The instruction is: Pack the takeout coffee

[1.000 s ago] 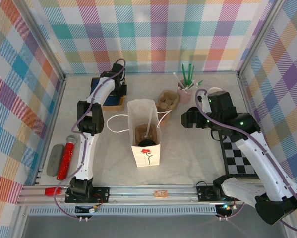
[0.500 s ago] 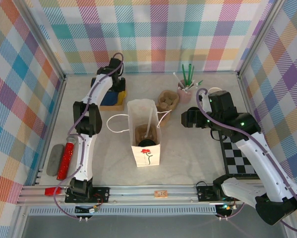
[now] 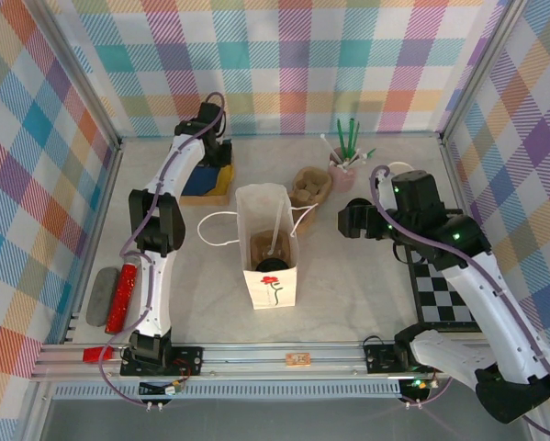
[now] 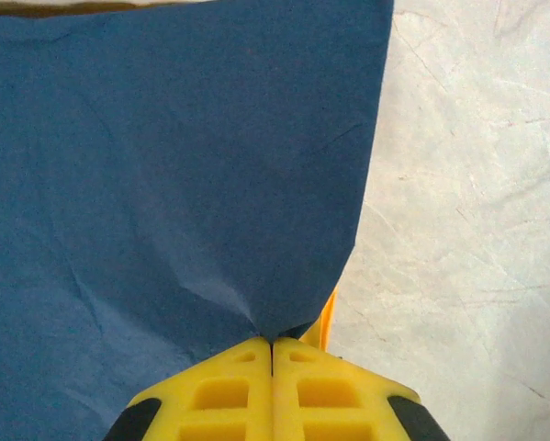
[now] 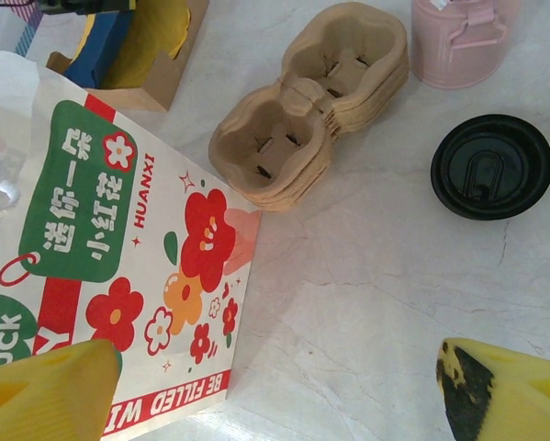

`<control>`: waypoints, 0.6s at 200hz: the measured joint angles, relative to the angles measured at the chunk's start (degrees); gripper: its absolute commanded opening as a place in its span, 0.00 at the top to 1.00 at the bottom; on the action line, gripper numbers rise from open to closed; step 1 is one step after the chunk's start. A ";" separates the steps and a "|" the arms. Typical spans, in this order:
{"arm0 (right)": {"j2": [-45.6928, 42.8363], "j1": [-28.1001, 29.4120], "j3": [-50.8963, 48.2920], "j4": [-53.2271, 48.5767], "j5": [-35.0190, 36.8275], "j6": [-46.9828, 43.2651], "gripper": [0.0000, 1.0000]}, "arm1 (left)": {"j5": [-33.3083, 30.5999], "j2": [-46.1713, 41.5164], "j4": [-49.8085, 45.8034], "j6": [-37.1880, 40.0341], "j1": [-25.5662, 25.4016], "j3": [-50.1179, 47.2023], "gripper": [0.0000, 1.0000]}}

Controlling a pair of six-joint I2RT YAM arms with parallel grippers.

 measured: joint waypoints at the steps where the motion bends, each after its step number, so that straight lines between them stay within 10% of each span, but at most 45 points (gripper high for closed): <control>1: -0.04 0.00 0.00 -0.02 0.00 0.00 0.11 | 0.07 -0.07 -0.02 -0.09 0.00 -0.09 0.95; 120: -4.87 0.00 -0.28 -0.50 0.02 0.13 0.11 | 5.49 -5.18 -0.11 -2.93 -0.68 -2.64 0.96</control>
